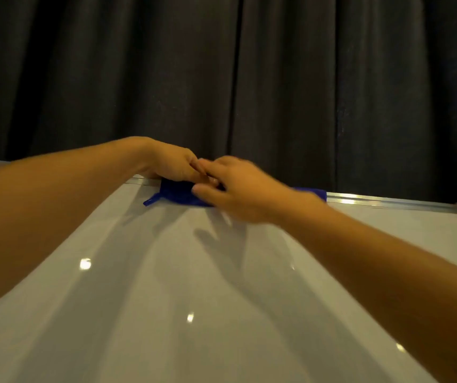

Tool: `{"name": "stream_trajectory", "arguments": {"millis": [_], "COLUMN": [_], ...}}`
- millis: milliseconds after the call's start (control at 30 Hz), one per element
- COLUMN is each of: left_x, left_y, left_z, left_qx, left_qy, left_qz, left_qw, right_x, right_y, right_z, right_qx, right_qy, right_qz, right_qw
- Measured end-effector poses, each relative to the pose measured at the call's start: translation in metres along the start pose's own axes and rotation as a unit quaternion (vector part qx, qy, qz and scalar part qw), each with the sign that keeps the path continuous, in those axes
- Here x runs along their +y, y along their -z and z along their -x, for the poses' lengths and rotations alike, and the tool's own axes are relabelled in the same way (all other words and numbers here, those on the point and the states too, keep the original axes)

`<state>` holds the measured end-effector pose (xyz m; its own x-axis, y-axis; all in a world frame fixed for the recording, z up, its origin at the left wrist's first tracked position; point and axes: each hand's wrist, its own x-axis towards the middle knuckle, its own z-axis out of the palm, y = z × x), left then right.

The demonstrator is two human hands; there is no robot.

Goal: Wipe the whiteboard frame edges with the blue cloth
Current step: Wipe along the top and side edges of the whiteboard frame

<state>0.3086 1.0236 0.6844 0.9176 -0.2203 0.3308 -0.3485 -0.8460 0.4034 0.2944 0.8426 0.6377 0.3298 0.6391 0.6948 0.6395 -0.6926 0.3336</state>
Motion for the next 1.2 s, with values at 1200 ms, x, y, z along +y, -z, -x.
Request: {"name": "stream_trajectory", "arguments": {"millis": [1200], "left_x": [-0.071], "left_y": [-0.13], "left_z": [0.041], "left_qx": [0.326], "left_qy": [0.043], "left_qz": [-0.244], "left_qw": [0.912], "right_x": [0.108], "right_y": [-0.038], "right_z": [0.105], "right_qx": [0.028], "right_qy": [-0.274], "right_qz": [0.119], "right_qw": [0.954]}}
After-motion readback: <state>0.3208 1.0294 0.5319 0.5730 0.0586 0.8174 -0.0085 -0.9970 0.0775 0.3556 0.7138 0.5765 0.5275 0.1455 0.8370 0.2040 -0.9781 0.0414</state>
